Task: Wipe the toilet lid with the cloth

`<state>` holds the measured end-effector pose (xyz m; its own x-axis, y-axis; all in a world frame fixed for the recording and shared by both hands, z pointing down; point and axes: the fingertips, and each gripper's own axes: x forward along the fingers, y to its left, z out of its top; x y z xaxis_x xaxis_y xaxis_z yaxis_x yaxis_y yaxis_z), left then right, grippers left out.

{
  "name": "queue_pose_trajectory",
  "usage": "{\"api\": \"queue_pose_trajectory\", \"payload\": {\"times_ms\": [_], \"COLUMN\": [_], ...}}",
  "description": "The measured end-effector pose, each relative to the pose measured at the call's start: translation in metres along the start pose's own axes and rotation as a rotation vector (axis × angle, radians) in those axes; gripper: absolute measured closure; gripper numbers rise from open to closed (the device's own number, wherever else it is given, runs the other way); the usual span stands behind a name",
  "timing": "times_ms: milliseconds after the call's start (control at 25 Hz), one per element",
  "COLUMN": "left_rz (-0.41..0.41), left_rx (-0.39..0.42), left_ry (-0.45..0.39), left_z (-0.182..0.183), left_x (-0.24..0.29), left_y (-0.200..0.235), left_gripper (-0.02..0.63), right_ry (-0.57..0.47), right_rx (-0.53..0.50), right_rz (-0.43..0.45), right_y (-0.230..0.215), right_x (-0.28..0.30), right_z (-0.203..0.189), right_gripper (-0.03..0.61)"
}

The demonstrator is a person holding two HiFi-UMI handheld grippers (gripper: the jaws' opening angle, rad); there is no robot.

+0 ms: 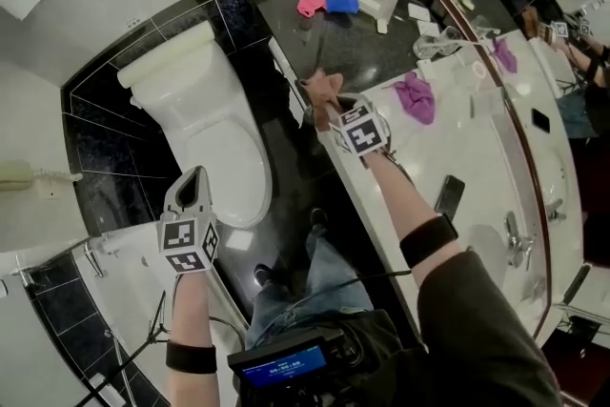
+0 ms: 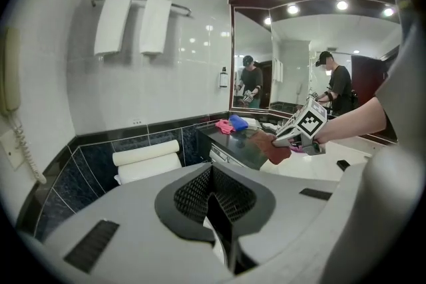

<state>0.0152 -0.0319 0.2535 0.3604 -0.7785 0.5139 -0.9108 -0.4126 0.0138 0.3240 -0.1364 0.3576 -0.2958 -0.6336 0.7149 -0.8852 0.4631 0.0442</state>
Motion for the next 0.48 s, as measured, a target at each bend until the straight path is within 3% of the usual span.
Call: {"api": "queue_pose_trajectory", "payload": {"times_ms": [280, 480], "left_rz": [0.019, 0.05], "left_rx": [-0.006, -0.064], "left_ry": [-0.039, -0.08], "left_z": [-0.015, -0.031], "left_x": [-0.073, -0.126], "left_y": [0.025, 0.052], "left_gripper": [0.614, 0.614], "right_ry": [-0.115, -0.174], "right_rx": [0.016, -0.009], "right_rz": [0.045, 0.095], "right_y": [0.094, 0.173], "right_x": [-0.074, -0.12], "right_z": [0.017, 0.026], "right_gripper": [0.497, 0.499]}}
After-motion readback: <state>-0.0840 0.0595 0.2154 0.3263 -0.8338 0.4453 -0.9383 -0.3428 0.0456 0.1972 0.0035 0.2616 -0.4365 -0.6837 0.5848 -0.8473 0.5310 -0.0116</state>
